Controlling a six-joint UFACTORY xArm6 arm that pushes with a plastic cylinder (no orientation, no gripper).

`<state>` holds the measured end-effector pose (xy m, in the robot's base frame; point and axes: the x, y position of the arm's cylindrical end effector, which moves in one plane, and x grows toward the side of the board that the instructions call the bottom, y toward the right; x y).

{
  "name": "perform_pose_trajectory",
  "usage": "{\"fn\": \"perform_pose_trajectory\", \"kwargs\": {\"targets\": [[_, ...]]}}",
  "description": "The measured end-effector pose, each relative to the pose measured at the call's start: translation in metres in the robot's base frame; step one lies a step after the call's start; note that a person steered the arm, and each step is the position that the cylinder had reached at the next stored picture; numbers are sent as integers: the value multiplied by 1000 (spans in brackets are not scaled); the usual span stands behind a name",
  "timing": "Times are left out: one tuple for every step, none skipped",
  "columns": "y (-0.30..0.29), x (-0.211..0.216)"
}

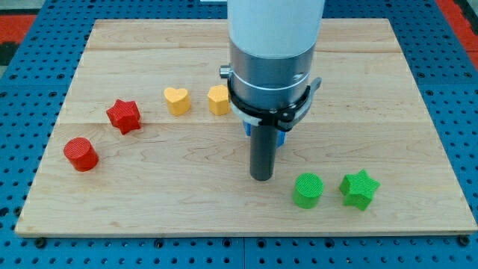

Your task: Move the blue triangle towards bottom centre

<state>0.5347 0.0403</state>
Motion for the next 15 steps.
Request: {"fn": "perform_pose_trajectory", "kwargs": {"targets": [[69,-7],[84,-58],[40,-81],[11,-60],[-20,-52],[-31,-77],[-51,-71],[-51,-47],[-51,-31],[-50,-10],[-35,4],[-29,-27],[-16,-41],[-16,-14],[-16,-7]]}}
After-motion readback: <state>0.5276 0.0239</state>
